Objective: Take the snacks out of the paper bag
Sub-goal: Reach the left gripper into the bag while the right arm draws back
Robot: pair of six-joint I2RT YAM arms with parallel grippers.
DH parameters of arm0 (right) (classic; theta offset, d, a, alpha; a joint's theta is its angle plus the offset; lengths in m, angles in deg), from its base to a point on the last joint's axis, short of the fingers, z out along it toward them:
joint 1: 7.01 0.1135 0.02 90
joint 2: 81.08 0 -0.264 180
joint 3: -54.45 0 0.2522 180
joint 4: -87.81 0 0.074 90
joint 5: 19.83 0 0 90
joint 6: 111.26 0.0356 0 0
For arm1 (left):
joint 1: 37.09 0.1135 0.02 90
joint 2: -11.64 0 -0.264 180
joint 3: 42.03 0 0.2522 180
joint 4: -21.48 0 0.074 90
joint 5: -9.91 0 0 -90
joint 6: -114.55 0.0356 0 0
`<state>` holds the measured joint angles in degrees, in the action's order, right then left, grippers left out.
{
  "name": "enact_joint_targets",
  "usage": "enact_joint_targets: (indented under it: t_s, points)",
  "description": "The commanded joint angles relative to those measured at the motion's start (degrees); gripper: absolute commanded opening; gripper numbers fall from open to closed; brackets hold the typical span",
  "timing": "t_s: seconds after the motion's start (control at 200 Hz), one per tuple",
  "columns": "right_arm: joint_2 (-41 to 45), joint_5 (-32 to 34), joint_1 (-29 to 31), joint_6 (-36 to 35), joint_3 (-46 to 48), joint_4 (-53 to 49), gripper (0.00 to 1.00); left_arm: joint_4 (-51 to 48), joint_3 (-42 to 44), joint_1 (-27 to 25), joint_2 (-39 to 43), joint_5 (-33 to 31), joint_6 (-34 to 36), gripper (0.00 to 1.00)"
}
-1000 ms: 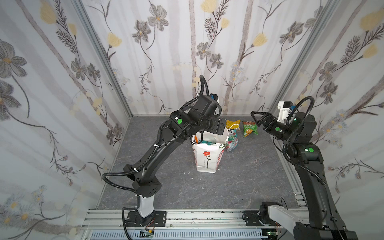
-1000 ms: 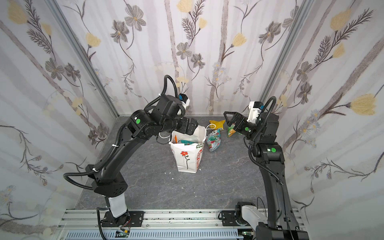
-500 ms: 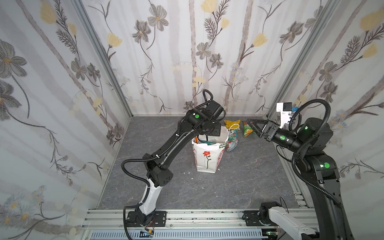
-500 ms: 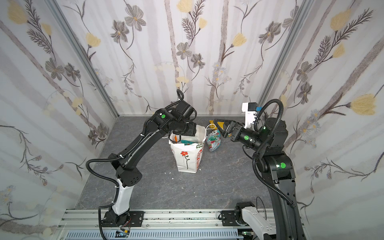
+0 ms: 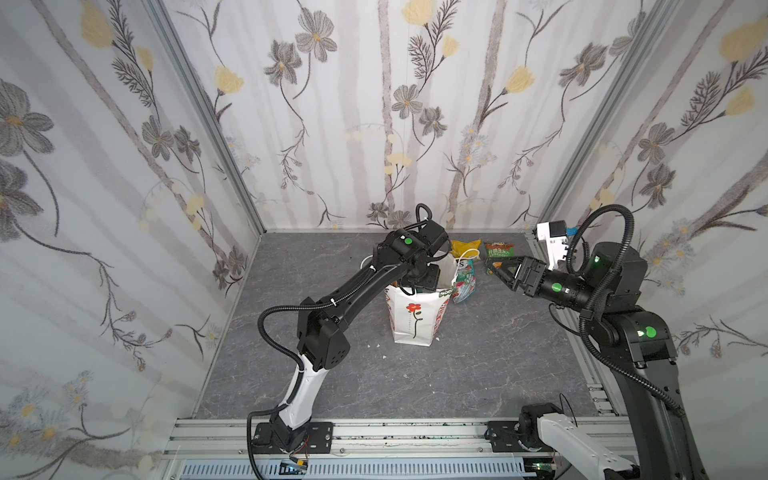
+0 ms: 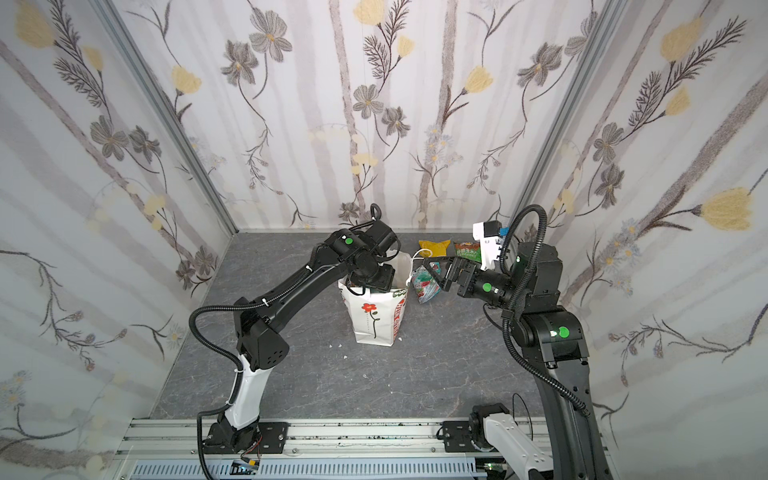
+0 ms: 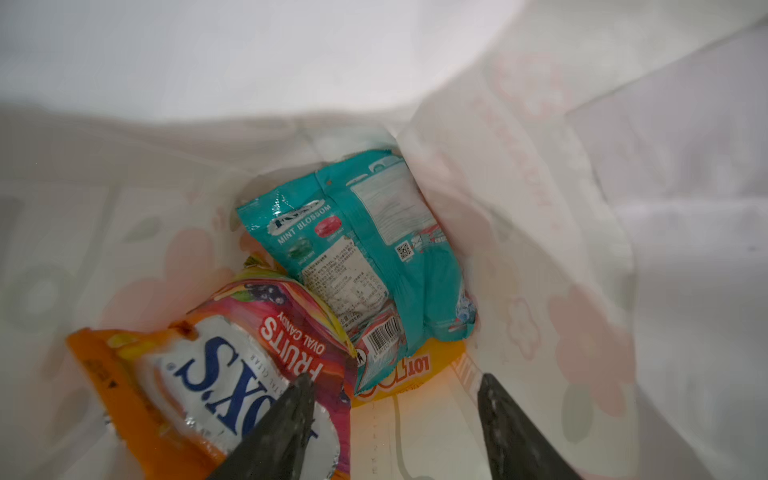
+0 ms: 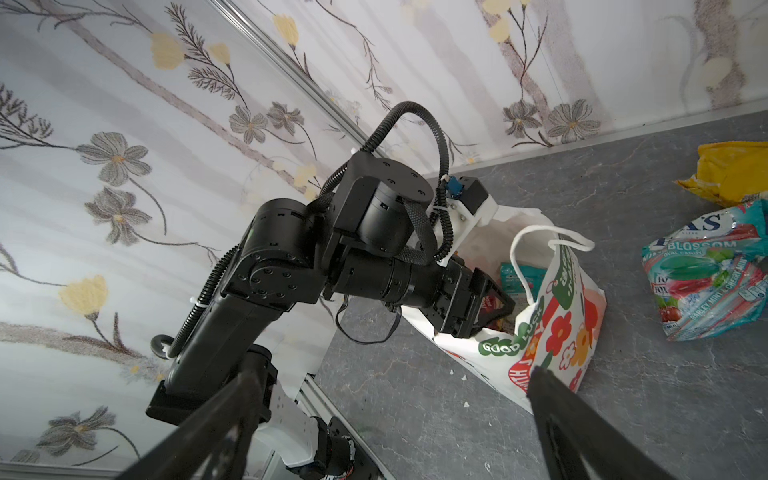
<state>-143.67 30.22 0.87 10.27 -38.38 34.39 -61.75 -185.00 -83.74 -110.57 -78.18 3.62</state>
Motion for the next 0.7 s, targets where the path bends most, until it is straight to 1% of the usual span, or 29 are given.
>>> enact_joint_targets:
  t_s: [0.0, 0.07, 0.18, 0.345, 0.455, 0.6, 0.694]
  points:
    - [-0.34, 1.88, 0.14, -3.7, 0.3, -3.94, 0.99, 1.86, 2.56, 0.04, 0.91, 0.17, 1.97, 0.68]
    - [-0.58, 2.06, 0.14, -3.62, 0.56, -4.06, 0.99, 3.56, 5.18, 0.03, 1.48, -0.52, 2.85, 0.72]
    - [-0.59, 2.13, 0.2, -2.97, 1.1, -3.18, 0.99, 6.91, 8.88, 0.02, 2.39, -0.12, 4.5, 0.73]
    - [-0.83, 2.07, 0.21, -2.88, 1.37, -2.85, 0.99, 8.09, 8.53, 0.06, 1.23, -0.22, 6.24, 0.73]
    - [-1.17, 1.93, 0.21, -2.79, 1.27, -2.74, 0.99, 8.26, 7.2, 0.95, -0.6, -0.42, 5.34, 0.75]
    - [-1.29, 1.89, 0.25, -2.79, 1.08, -2.87, 0.99, 11.78, 9.36, 1.66, -1.53, -0.53, 4.21, 0.81]
    - [-1.15, 1.98, 0.21, -2.79, 1.19, -3.0, 0.99, 13.41, 11.04, 1.75, -2.21, 0.12, 3.4, 0.82]
